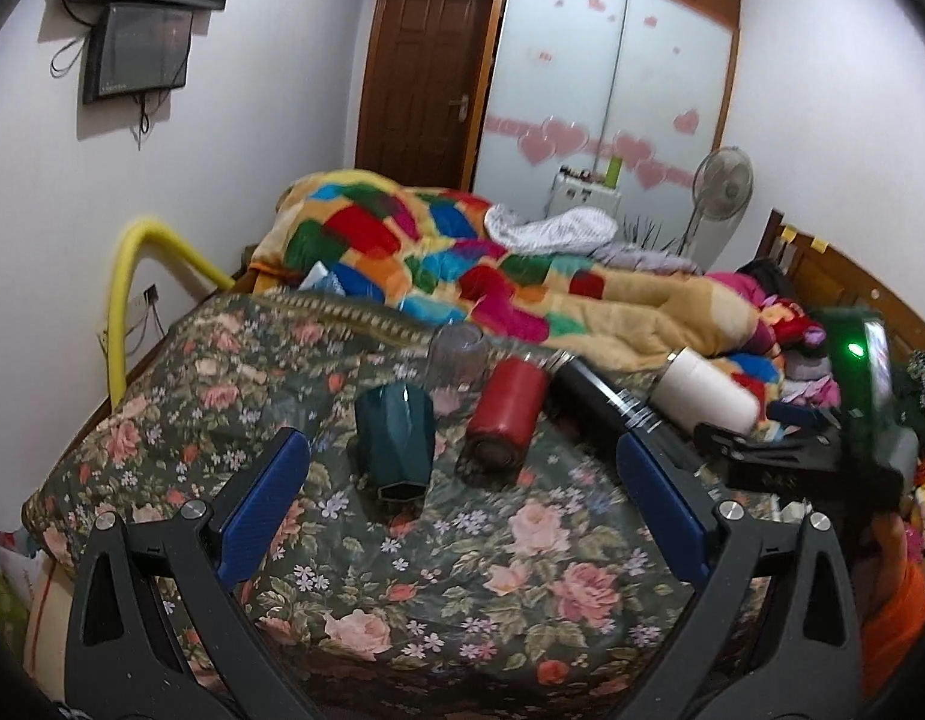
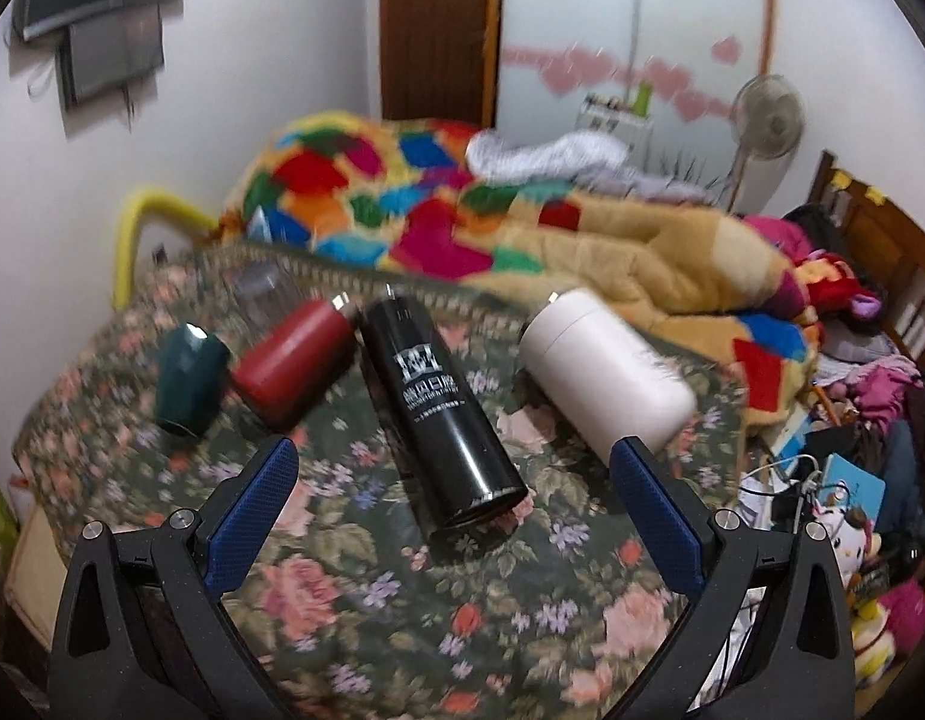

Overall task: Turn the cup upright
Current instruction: 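Lower the right tool onto the black thermos and close around it, then lift the black thermos with the right tool toward the left tool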

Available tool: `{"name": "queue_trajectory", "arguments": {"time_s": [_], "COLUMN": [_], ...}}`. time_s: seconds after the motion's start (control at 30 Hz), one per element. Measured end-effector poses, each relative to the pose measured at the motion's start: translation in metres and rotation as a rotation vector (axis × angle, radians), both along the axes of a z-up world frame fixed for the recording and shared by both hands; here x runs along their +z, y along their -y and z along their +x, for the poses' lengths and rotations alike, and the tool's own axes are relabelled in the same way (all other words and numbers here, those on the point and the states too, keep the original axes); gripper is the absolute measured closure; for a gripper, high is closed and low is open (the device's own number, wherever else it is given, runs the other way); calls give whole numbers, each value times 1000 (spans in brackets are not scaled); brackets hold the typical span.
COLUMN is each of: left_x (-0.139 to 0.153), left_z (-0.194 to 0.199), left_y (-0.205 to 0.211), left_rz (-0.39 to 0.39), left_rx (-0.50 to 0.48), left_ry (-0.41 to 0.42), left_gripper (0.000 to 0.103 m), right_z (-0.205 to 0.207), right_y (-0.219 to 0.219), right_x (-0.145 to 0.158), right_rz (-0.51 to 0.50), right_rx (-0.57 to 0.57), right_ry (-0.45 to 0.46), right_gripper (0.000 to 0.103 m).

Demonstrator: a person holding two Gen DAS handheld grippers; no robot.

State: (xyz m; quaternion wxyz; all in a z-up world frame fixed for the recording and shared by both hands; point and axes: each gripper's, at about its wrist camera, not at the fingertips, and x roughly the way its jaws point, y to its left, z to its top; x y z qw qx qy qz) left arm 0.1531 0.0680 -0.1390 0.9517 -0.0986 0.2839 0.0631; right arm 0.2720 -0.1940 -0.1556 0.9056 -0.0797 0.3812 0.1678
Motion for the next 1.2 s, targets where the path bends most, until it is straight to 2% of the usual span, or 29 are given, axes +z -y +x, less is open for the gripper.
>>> {"name": "queue_trajectory", "arguments": {"time_s": [0.2, 0.4, 0.5, 0.57, 0.7, 0.93, 1.2], "left_x": [-25, -40, -44, -46, -48, -44, -27], "left_z": [21, 35, 37, 38, 39, 35, 21], "left_y": [-2, -3, -5, -7, -9, -9, -4], "left_rz": [4, 8, 10, 9, 5, 14, 27], "left_rx": [-2, 2, 7, 11, 17, 24, 30], "left_ry": [-61, -97, -106, -111, -116, -109, -78], "left_gripper": [0, 0, 0, 0, 0, 0, 0], "right_z": [57, 92, 102, 106, 115, 115, 95], "right_y": [-20, -33, -38, -41, -48, -49, -39], "right_x": [-39, -65, -76, -84, -96, -95, -85], "right_rz": [-75, -107, -116, -118, -159, -185, -163], "right_rx": [82, 121, 139, 154, 166, 164, 155], "right_ry": [-147, -260, -316, -350, -377, -362, -357], "right_gripper": [2, 8, 16, 26, 35, 36, 37]}}
